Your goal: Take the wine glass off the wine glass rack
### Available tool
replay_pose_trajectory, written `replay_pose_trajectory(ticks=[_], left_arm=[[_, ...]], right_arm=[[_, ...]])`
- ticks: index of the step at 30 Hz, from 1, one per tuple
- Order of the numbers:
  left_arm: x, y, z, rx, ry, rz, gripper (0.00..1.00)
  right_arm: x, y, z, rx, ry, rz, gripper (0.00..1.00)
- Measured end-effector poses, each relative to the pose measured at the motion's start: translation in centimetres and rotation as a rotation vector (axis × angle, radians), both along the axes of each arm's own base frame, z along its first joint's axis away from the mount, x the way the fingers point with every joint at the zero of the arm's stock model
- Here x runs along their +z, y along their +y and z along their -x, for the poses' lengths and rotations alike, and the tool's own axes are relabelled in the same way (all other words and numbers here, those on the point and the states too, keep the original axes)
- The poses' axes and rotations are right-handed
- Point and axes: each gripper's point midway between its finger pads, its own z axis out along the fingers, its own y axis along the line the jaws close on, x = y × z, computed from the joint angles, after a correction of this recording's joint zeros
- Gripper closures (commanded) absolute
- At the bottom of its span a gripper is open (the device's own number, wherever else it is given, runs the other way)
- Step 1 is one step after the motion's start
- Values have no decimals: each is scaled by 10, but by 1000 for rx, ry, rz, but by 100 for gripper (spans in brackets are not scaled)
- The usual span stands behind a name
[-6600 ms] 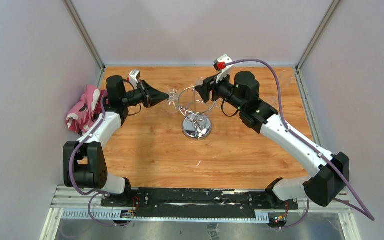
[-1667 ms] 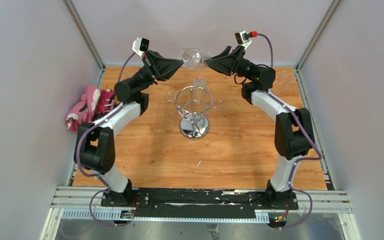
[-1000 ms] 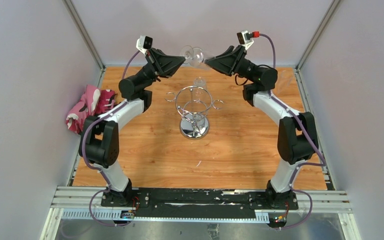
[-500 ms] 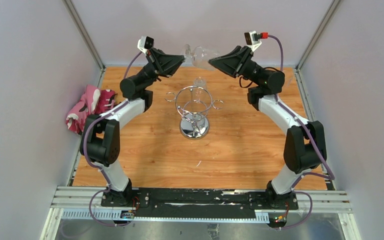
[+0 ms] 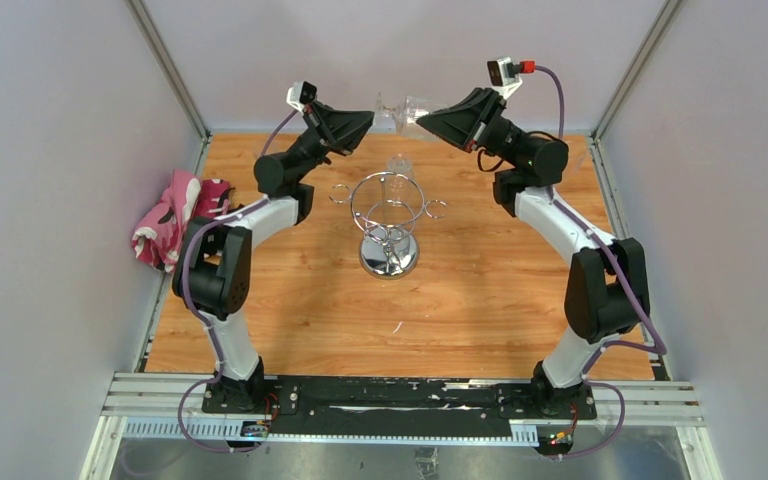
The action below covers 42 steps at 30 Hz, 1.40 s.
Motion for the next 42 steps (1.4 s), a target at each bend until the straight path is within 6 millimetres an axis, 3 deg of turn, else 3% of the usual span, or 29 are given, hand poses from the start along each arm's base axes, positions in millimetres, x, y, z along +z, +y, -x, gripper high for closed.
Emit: replay_pose_trajectory(ticks=[14,20,26,29,33,37,39,42], left_arm=[[5,6,1,52,-71,-23,100],[-3,19,-10,106,-100,-72,100],[-26,11,-50,242,-48,-278,100],[-22,5,-74,366,-30,-456,100],[18,9,-93,630,-73,-705,100],[50,24,-79,869,-122,-929,100],[52,36,-70,965,-125,-1042,100],[35,60,-66,1068,-98,-1216,100]], right_arm=[[5,-1,5,12,-5,7,100],[16,-4,42,-36,-50,142,100],[59,-29,78,-318,-214,305,100],[77,-46,83,-473,-277,378,100],[67,-63,66,-624,-257,511,100],[31,-71,22,-719,-153,685,100],[6,-74,-8,-755,-86,785,100],[-42,-81,-55,-803,27,962,100]])
